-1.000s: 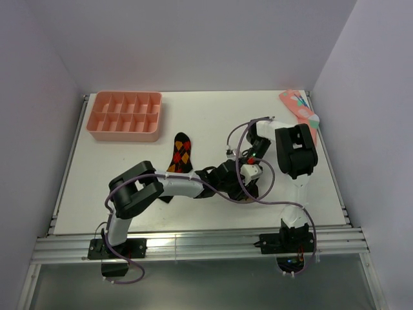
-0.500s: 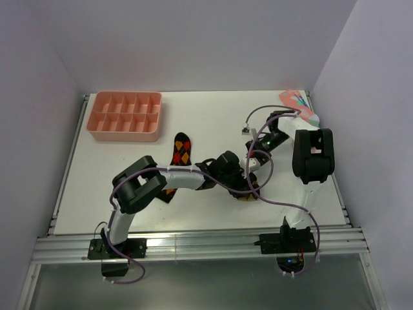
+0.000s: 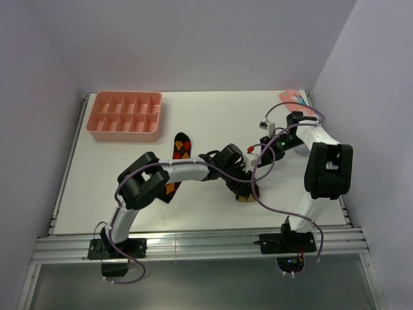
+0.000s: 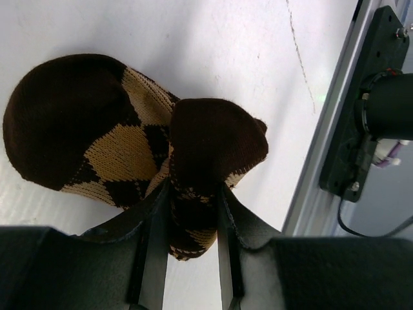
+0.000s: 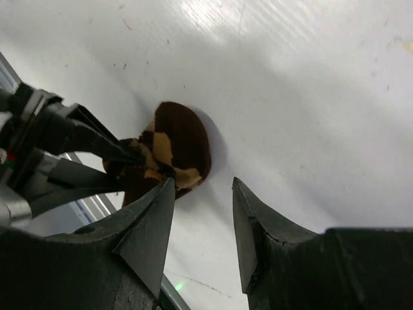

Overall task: Roll the socks
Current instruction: Roll the sock at the center of the board.

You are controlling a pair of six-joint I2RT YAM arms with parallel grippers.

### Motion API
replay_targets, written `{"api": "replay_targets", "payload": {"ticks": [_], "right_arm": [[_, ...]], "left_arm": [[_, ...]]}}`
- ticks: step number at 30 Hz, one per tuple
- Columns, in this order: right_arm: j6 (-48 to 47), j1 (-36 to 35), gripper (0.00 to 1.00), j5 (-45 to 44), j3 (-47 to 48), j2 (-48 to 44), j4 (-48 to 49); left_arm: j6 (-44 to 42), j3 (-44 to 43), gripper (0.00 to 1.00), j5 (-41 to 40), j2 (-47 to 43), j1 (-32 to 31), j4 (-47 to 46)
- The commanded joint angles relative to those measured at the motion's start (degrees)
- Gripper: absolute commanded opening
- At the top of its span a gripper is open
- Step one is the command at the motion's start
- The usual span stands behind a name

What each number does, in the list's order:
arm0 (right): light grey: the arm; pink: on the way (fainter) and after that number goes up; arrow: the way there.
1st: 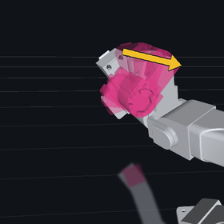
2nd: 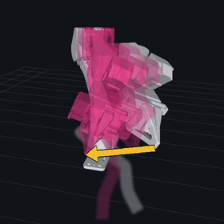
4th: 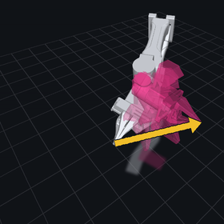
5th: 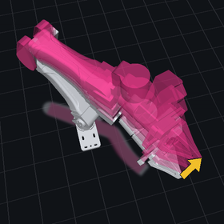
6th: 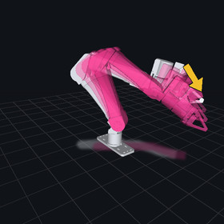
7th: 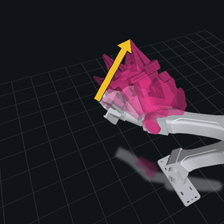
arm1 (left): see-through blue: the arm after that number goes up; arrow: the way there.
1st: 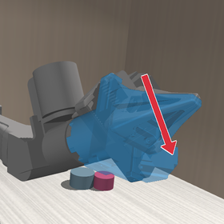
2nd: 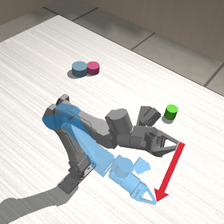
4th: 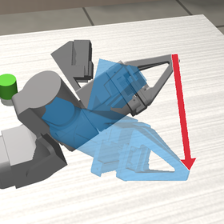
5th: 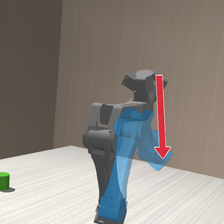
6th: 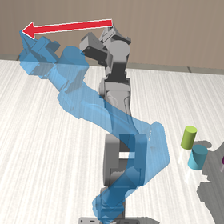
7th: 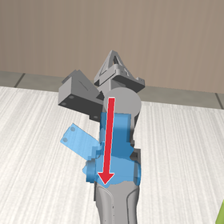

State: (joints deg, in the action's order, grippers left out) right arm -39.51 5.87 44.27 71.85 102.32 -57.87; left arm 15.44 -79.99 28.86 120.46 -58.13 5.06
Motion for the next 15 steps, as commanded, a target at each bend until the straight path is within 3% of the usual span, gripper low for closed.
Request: {"api": "replay_targets", "payload": {"ticks": [1,15], "right_arm": [[-0.92,1.69,0.48,0.82,-2.94,-3.97,3.2],[-1.54,8.28,0.48,-1.29,-6.9,-8.27,4.68]], "left_arm": [[2.48,-0.17,0.0,1.46,4.16,-0.14,16.47],[7.5,-4.56,0.0,6.37,5.48,1.88,25.96]]}}
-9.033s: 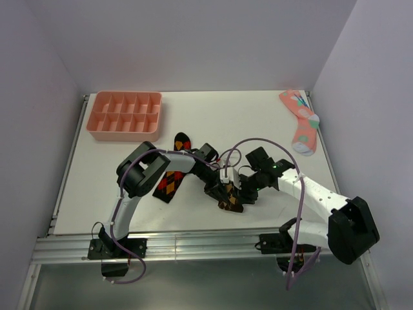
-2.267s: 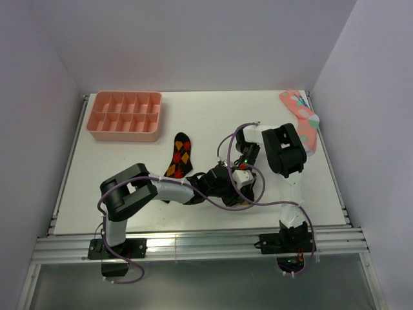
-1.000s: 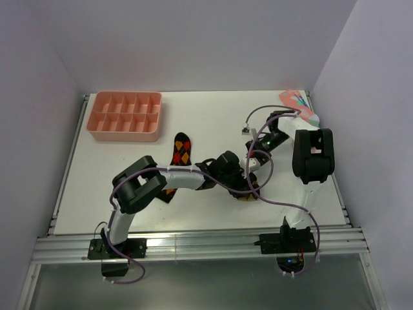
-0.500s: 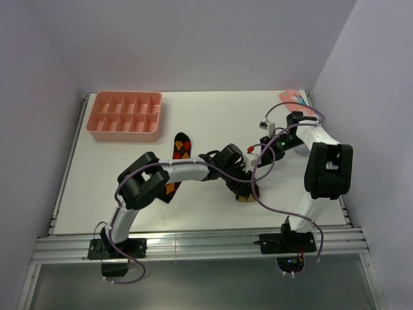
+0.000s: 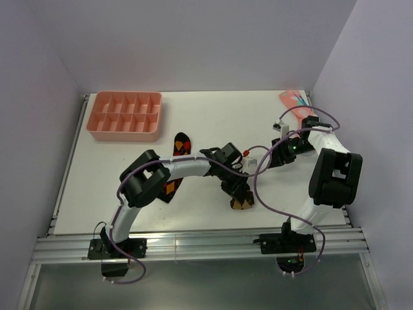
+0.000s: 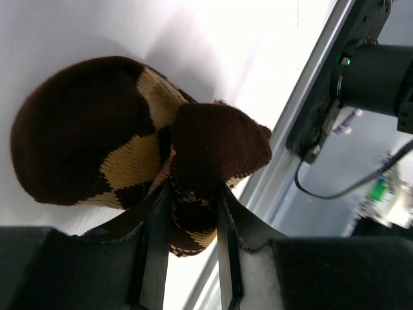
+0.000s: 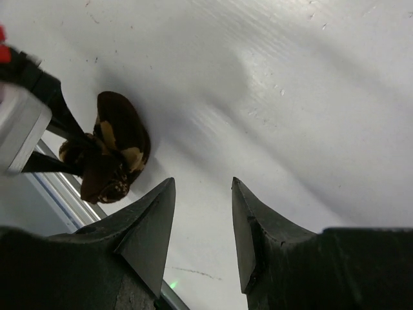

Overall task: Roll the socks
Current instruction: Roll the sock at the center of the board.

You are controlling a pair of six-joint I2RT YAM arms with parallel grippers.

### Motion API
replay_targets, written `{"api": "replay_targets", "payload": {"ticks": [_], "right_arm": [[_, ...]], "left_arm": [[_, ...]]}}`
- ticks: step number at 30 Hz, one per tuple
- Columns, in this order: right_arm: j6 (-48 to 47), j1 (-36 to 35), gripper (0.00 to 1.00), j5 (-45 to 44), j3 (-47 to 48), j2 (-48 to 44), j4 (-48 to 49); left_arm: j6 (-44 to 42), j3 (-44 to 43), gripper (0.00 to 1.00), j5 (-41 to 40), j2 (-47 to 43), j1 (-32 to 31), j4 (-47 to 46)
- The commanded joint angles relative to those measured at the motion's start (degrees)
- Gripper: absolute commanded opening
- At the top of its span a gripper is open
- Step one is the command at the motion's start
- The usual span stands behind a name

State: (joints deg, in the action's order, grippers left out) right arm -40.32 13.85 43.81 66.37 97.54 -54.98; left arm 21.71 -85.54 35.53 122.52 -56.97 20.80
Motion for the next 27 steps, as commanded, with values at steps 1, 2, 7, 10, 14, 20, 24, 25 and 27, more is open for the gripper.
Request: {"api": "replay_targets", "payload": {"ticks": [1,2,7,10,14,20,24,25,27], "right_arm": [[-1.34,0.3,0.48,-0.92,-2.03,-3.67,1.63],[-1.87,0.3,0.48,-0.75,-2.21,-3.84,1.37],[-11.33,0.3,0.48,3.38,-3.44,-6.21,-3.72],[-17.05,0.13,0.49,4.96,-3.88,-7.18,-6.18],[-24.01,-0.84,0.49,6.2,-4.58,-7.53,-9.97],[-24.11,-6.28,0.49,3.74,-11.07,-13.41,-4.45],[-23.49,-10.94,0.53,2.86,-17.13,-23.41,1.09],[-24.19,-12.16,0.54,2.77,-17.85,-25.27,1.37],[-24.46,-13.58,0.59,2.42,-19.87,-30.28,2.59]], "left_arm": [[1.75,0.64,0.0,0.24,3.86,1.24,11.19],[1.93,-0.06,0.0,0.94,3.95,1.42,11.46],[2.89,-1.74,0.0,4.19,5.71,2.82,13.04],[3.51,-2.18,0.01,6.65,6.85,3.7,13.13],[4.56,-2.79,0.0,9.64,8.26,4.32,12.25],[6.67,-2.53,0.0,11.93,10.11,5.2,11.37],[7.11,-2.35,0.0,12.72,10.37,5.82,11.28],[7.29,-2.35,0.0,13.16,10.55,5.9,11.46],[7.12,-2.79,0.0,13.16,11.25,5.99,12.33]]}}
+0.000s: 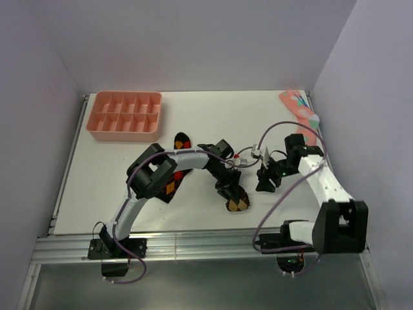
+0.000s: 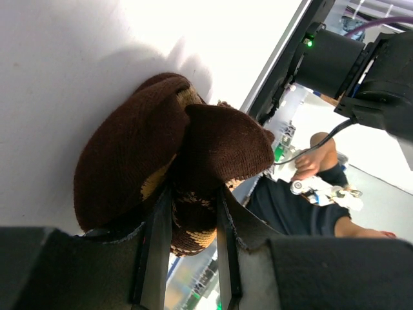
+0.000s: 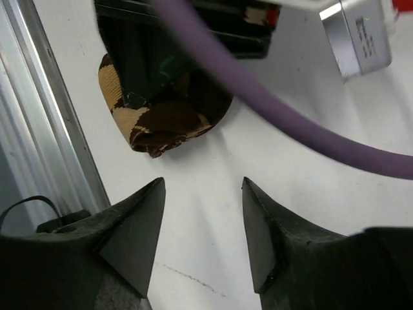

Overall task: Roll the socks
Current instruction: Roll the sock at the center of the board.

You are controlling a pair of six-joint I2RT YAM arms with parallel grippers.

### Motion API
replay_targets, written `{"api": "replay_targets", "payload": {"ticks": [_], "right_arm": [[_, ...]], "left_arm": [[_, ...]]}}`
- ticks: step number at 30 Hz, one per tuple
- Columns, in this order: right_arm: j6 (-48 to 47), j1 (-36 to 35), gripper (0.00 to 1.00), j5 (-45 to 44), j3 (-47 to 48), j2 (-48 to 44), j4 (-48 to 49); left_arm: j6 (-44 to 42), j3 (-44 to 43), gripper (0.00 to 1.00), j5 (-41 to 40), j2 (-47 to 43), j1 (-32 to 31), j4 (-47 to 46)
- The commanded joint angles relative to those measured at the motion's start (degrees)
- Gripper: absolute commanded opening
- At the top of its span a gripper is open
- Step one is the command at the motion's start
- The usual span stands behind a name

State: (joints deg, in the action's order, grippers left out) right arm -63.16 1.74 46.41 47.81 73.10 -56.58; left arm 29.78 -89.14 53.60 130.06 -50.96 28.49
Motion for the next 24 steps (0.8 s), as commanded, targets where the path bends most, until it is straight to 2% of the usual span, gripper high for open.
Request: {"api": "replay_targets", "payload": {"ticks": [1,4,10,18,24], "right_arm": [[-1.45,-4.08,0.6,-1.14,-2.1,-7.26,4.8],[-0.56,-8.66,0.63,-3.07,-3.78,-9.64,6.83],[-3.55,-13.95,0.63,-3.7,-3.07,-4.81,3.05],[-0.48,-24.39,0.63,-9.75,-8.0,-6.74,9.11],[0.05,-27.93,0.63,-11.61,-8.7,-6.39,11.66]], "left_arm": [[-0.95,0.47,0.0,-4.83,4.06,-0.02,4.91],[-0.25,0.29,0.0,-4.47,5.11,0.07,5.26],[0.89,-0.24,0.0,-4.21,5.91,0.6,5.35],[0.46,-2.35,0.0,-4.65,7.49,1.39,8.24],[0.02,-3.67,0.0,-4.56,8.19,1.48,9.48]]}}
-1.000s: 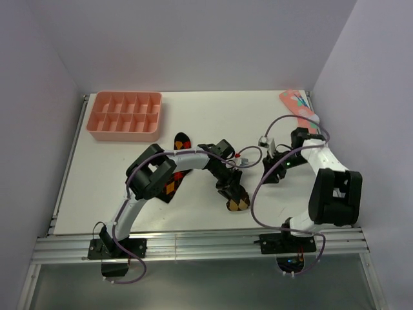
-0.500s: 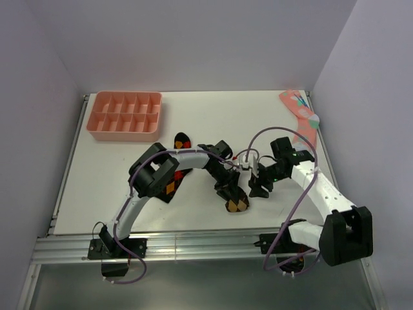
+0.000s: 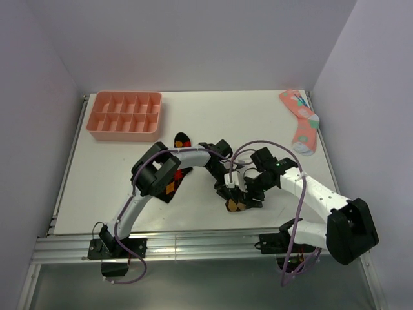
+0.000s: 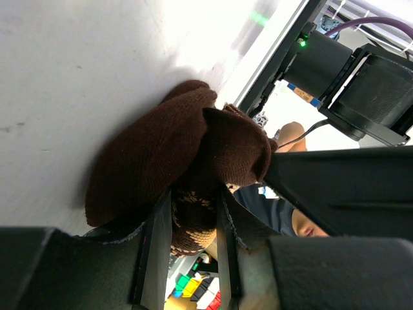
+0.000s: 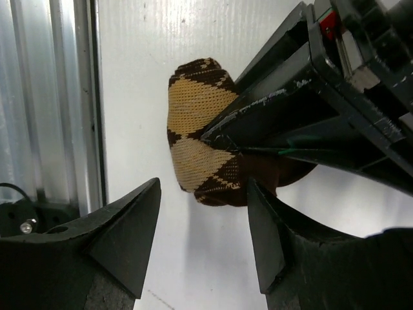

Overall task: Roll the socks
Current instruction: Roll the sock at the center of the board.

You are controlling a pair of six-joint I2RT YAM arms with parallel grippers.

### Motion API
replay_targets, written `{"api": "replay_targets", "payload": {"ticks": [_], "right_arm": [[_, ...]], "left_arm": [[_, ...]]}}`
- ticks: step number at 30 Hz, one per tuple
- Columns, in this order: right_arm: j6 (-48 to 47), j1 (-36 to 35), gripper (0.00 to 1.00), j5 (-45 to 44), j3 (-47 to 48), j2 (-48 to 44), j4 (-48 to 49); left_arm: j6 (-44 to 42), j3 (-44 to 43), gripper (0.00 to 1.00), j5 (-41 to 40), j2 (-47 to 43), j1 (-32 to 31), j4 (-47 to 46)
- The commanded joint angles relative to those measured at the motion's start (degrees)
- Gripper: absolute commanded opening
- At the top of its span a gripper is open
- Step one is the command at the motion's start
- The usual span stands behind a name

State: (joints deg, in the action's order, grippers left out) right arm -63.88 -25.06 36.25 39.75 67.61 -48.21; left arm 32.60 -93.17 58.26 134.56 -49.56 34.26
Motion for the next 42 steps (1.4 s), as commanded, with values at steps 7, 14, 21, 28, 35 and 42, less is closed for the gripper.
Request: {"api": "replay_targets", "payload": {"ticks": [7,14,21,28,35,42], "right_arm": [[2.7,-5.0,0.64,-6.1,-3.01,-3.63,7.5],[3.49,-6.14,0.64,-7.59,-2.83,-6.18,6.81],[3.93,-7.19,0.64,-7.86,-2.48,-7.06,6.72],[4.9,-9.04,0.64,-8.57,-2.92,-8.55,6.82],[4.81,-10.97,0.64,-9.09,-2.39,-5.92,5.58],[5.25,-11.77,0.64,-9.88,-4.24,-2.4,8.21]], "left_arm": [[-3.16,0.7,0.0,-9.22,3.87,0.17,3.97],[-3.07,1.58,0.0,-9.04,3.78,0.25,3.53],[-3.07,2.46,0.0,-8.78,3.6,0.34,3.0],[-2.89,2.37,0.0,-8.86,3.69,0.43,2.92],[-2.98,2.55,0.0,-8.78,3.78,0.43,2.92],[-2.72,2.9,0.0,-8.6,3.25,0.52,2.74]]}}
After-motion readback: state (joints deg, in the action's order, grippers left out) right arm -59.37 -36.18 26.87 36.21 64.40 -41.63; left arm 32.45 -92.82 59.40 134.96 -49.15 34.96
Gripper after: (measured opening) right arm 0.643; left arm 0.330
